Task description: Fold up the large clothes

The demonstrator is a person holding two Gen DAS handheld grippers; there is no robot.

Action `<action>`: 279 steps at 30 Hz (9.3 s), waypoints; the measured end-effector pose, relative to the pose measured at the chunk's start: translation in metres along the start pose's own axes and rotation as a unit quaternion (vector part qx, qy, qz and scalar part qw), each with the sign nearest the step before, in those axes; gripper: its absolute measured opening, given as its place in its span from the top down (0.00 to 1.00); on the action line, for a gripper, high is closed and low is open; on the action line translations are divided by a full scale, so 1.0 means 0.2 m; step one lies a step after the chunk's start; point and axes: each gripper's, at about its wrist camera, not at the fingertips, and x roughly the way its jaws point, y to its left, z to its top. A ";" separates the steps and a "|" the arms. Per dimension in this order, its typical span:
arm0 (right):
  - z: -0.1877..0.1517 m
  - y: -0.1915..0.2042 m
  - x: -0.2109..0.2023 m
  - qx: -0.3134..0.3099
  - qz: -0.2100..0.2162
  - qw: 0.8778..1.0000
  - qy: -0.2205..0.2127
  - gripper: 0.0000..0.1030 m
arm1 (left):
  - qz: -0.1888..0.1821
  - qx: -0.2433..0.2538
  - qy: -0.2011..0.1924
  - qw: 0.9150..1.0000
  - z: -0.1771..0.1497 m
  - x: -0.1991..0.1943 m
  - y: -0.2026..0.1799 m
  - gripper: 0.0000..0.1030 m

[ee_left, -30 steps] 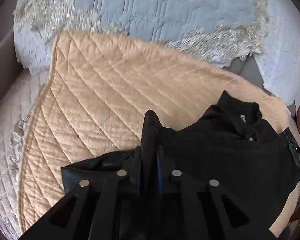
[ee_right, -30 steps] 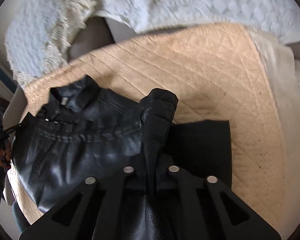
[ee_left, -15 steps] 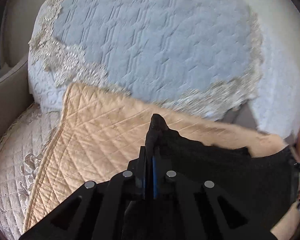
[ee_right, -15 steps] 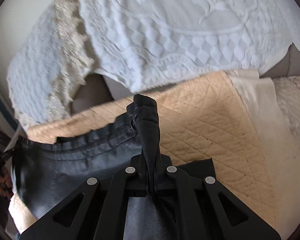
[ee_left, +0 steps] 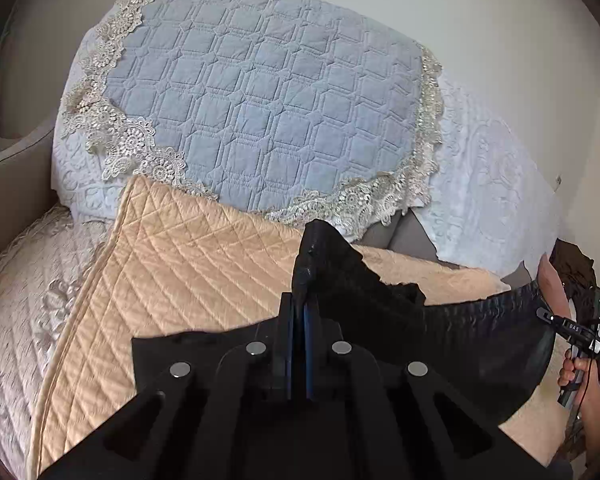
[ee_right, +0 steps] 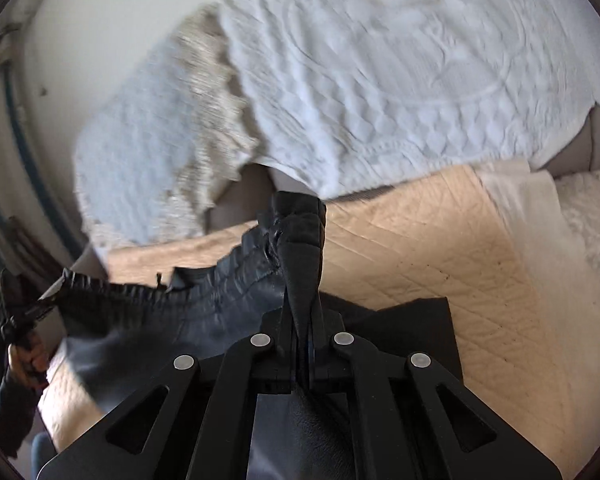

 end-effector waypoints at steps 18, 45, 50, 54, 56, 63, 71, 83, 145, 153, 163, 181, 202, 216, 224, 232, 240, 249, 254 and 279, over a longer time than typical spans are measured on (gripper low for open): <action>0.18 -0.07 0.13 -0.007 0.007 1.000 -0.014 0.97 | 0.035 0.004 -0.035 0.999 0.29 0.05 0.09 1.00; 0.13 -0.17 0.49 -0.015 -0.047 0.989 0.140 0.94 | 0.023 0.006 0.102 0.995 0.18 0.58 0.06 0.92; 0.20 -0.17 0.27 0.012 -0.019 0.999 0.043 0.94 | 0.004 0.001 0.003 1.000 0.26 0.28 0.02 0.92; 0.23 -0.22 0.50 0.032 -0.064 0.995 0.073 0.94 | 0.055 -0.043 0.043 0.997 0.23 0.54 0.18 0.92; 0.22 -0.23 0.66 0.026 -0.088 0.991 0.102 0.93 | 0.100 -0.034 0.074 0.992 0.17 0.70 0.24 0.92; 0.12 -0.34 0.84 0.032 -0.137 0.976 0.165 0.78 | 0.156 -0.049 0.135 0.977 0.01 0.96 0.33 0.85; 0.17 -0.14 0.34 0.022 -0.129 0.987 0.088 0.73 | 0.142 -0.044 0.085 0.985 0.09 0.54 0.23 0.77; -0.14 -0.17 0.17 0.069 -0.156 0.978 0.119 0.87 | 0.123 -0.043 0.129 0.983 -0.19 0.33 0.21 0.65; -0.76 -0.11 -0.59 0.288 -0.138 0.939 0.131 0.74 | 0.138 -0.121 0.143 0.973 -0.64 -0.41 0.22 0.77; -0.57 0.14 -0.75 0.148 -0.180 0.971 0.052 0.62 | 0.145 -0.059 0.070 0.985 -0.47 -0.66 0.10 0.71; -0.69 0.13 -0.13 0.101 -0.037 0.987 0.118 0.83 | 0.081 0.043 0.118 0.989 -0.63 -0.07 -0.10 0.66; -0.48 -0.02 0.16 0.095 -0.041 0.987 0.124 0.94 | 0.118 0.064 0.134 0.982 -0.43 0.25 -0.15 0.60; -0.27 0.01 0.18 0.078 -0.093 0.987 0.108 0.86 | 0.131 0.067 0.127 0.981 -0.33 0.29 -0.21 0.68; -0.35 -0.26 0.24 0.138 -0.144 0.972 0.122 1.00 | 0.138 -0.043 0.161 0.976 -0.39 0.43 0.08 0.86; -0.28 -0.06 0.07 0.106 -0.162 0.974 0.114 0.80 | 0.132 -0.026 0.155 0.979 -0.30 0.25 0.01 0.76; -0.56 -0.07 -0.18 0.093 -0.192 0.967 0.138 0.82 | 0.134 -0.004 0.143 0.980 -0.48 -0.07 0.07 0.66; -0.47 0.10 -0.30 0.069 -0.184 0.974 0.116 0.80 | 0.149 0.005 0.136 0.979 -0.50 -0.24 0.00 0.65; -0.58 0.34 -0.37 0.031 -0.162 0.979 0.119 0.79 | 0.169 0.031 0.132 0.976 -0.57 -0.38 -0.06 0.60; -0.68 0.21 -0.33 0.068 -0.201 0.964 0.158 0.76 | 0.167 0.032 0.146 0.974 -0.65 -0.35 -0.02 0.60; -0.66 0.74 -0.22 0.004 -0.081 0.986 0.147 0.56 | 0.095 -0.162 0.138 0.972 -0.57 -0.36 0.42 0.38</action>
